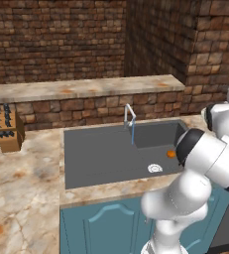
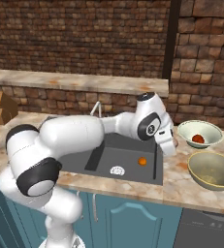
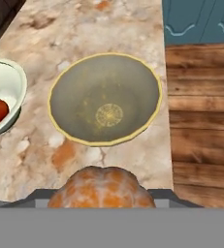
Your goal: Pick the tangerines from the sink and place them in one bowl. Place the tomato in the other bowl. Then turn off the sink faucet.
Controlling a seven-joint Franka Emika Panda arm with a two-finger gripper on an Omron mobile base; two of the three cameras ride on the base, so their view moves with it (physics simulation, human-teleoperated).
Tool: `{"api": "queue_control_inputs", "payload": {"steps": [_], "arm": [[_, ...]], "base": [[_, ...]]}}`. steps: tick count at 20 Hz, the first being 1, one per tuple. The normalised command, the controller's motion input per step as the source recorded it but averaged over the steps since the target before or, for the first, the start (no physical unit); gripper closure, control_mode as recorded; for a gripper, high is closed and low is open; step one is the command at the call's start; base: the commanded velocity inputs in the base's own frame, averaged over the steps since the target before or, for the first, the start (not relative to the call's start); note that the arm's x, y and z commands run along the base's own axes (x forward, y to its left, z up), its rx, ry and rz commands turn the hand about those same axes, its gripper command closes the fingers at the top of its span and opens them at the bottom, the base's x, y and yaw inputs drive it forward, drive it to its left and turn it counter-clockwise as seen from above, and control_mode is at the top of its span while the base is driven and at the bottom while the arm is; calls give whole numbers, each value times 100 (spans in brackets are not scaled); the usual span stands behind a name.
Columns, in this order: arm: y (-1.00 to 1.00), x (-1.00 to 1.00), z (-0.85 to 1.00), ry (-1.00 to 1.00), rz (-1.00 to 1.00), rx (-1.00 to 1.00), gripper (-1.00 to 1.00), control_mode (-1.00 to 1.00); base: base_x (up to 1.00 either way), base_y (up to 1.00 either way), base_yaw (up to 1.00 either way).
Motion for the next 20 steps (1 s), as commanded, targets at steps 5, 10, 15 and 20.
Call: {"api": "queue_control_inputs", "payload": {"steps": [5,10,15,20], "arm": [[-67,0,-3,1,0,8,100,-100],[-53,1,-14,4,3,10,100,-100],[-35,10,-27,8,5,8,100,-100],[-16,9,-19,1,1,7,100,-100]], "base": [[0,0,0],[0,0,0],[0,0,0],[0,0,0]]}}
